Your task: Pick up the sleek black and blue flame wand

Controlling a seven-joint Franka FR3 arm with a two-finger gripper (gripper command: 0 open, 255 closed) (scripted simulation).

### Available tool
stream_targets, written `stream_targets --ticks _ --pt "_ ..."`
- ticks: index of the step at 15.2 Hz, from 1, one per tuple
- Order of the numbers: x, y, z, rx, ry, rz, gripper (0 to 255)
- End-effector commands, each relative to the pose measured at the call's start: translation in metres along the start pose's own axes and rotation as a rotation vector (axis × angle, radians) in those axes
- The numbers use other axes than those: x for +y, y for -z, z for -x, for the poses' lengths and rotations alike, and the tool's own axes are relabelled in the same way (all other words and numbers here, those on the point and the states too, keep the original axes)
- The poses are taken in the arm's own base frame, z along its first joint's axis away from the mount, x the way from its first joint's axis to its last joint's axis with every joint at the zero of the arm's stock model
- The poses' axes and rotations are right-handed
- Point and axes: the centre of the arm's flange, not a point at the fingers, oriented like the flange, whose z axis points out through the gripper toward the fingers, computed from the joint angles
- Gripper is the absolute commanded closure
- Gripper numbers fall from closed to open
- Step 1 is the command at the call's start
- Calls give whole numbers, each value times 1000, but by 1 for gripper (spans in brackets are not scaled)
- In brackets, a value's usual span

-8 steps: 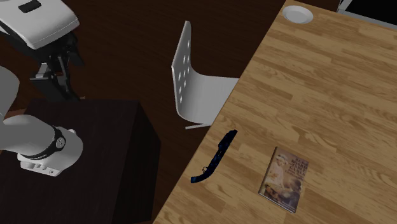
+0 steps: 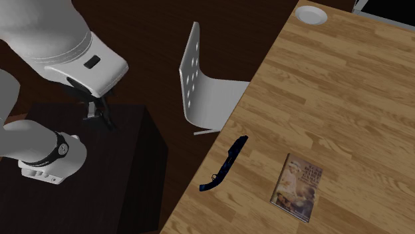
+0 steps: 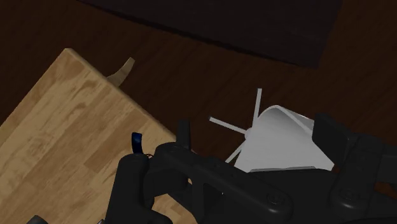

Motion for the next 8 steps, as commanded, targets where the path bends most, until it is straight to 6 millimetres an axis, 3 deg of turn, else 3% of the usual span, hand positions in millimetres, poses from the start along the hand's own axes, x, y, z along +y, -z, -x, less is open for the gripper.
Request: stream_targets --ticks 1,8 --pt "13 -21 -12 10 43 2 0" --pt "53 -87 -59 35 187 4 0"
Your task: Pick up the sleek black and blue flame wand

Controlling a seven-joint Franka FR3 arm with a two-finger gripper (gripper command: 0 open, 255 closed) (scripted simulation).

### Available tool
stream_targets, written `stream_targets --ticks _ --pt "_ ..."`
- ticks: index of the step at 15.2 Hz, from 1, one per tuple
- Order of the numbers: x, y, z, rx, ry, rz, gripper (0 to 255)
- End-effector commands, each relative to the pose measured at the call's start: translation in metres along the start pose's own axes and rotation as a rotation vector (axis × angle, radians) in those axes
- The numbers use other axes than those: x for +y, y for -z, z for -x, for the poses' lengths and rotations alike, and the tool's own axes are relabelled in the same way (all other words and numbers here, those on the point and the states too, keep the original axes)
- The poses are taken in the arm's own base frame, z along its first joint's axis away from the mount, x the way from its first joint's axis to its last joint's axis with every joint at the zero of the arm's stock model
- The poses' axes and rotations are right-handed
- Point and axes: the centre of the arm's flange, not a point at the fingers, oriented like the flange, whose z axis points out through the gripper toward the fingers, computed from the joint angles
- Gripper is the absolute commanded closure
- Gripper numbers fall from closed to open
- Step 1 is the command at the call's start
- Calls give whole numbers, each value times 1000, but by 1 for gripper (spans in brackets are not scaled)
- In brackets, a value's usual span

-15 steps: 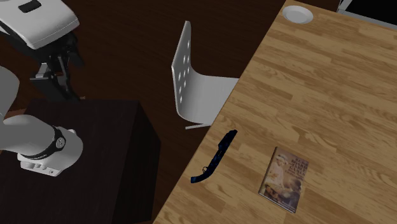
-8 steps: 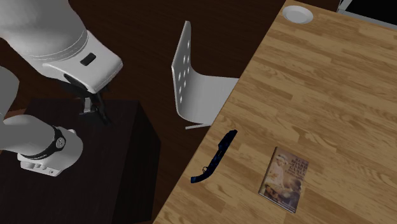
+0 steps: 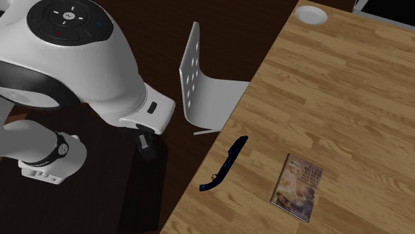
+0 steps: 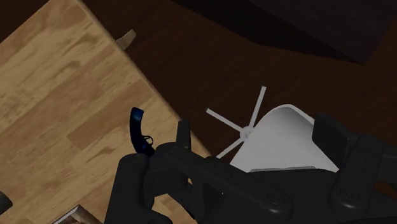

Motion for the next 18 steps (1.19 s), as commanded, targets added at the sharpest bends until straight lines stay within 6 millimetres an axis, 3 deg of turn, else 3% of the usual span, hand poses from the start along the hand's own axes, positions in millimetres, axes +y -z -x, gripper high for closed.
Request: stream_targets --ticks 1,18 --pt "12 -19 -10 10 44 3 0" --pt "97 -177 -135 71 392 8 0"
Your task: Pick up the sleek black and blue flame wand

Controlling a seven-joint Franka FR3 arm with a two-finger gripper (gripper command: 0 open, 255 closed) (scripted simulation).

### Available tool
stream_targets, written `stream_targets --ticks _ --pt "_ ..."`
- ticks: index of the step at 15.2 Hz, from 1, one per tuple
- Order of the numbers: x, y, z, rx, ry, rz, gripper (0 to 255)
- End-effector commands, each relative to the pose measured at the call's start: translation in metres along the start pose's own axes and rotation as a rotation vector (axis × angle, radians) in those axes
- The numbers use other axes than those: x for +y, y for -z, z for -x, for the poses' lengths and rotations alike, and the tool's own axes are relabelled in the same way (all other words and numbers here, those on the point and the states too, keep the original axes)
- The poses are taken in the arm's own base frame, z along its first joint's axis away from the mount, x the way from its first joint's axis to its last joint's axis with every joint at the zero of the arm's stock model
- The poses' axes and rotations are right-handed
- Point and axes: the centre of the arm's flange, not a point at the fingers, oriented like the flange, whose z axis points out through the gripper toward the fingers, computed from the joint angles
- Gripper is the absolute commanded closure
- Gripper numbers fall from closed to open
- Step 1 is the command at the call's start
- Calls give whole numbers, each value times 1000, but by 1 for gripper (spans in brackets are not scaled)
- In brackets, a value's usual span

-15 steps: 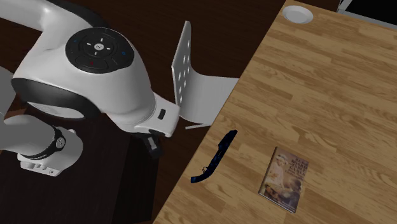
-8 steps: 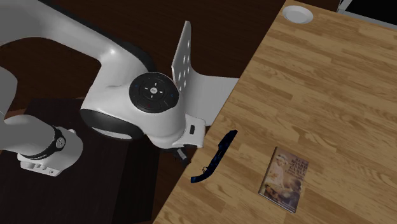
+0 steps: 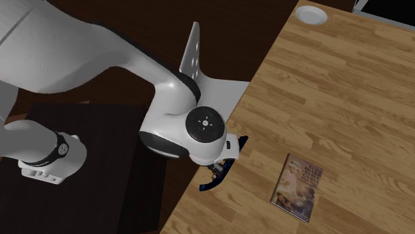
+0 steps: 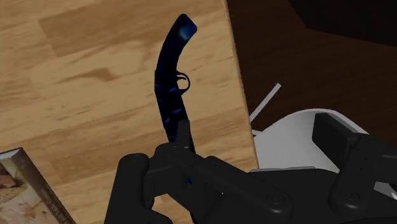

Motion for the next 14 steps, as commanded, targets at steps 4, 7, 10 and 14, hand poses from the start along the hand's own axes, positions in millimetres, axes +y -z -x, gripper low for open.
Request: stream_targets --ticks 4,7,10,14 --pt "31 -48 -31 19 105 1 0" --pt "48 -76 -52 30 166 2 0" --pt "58 -98 -64 36 203 3 0" --pt "59 -119 -63 36 203 3 0"
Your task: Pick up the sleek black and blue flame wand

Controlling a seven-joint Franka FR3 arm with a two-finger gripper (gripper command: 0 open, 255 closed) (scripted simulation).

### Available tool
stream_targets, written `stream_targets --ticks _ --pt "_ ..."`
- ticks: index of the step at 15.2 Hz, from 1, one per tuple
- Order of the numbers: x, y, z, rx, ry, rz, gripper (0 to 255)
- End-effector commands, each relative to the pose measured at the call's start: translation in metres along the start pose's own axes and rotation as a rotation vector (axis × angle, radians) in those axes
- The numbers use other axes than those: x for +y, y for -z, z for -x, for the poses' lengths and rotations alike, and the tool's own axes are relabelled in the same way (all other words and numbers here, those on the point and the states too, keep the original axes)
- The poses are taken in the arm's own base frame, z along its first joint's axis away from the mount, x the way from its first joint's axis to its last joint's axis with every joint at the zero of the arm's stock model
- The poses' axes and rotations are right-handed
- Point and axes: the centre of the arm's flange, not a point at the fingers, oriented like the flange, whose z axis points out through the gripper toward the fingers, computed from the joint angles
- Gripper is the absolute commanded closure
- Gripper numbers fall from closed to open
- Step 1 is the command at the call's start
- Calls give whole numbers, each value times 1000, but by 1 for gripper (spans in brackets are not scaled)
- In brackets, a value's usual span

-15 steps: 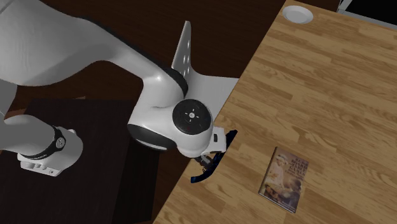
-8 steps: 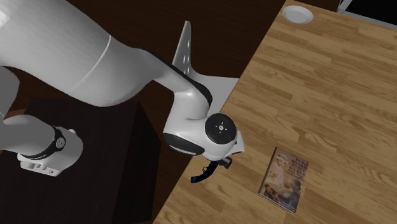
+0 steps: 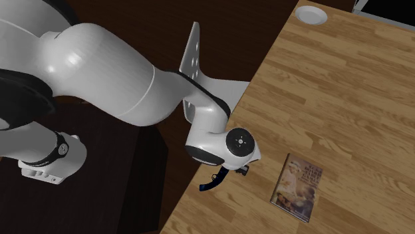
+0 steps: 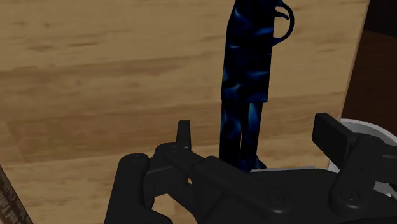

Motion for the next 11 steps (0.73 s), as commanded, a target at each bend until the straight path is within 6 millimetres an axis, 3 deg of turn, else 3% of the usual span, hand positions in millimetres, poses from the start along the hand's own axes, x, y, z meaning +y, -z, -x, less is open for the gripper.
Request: stream_targets --ticks 1,4,5,11 --pt "0 -11 1 0 1 0 0" --pt "1 -19 2 0 1 0 0" --pt "1 -18 3 1 1 0 255" --pt "1 -18 3 1 1 0 255"
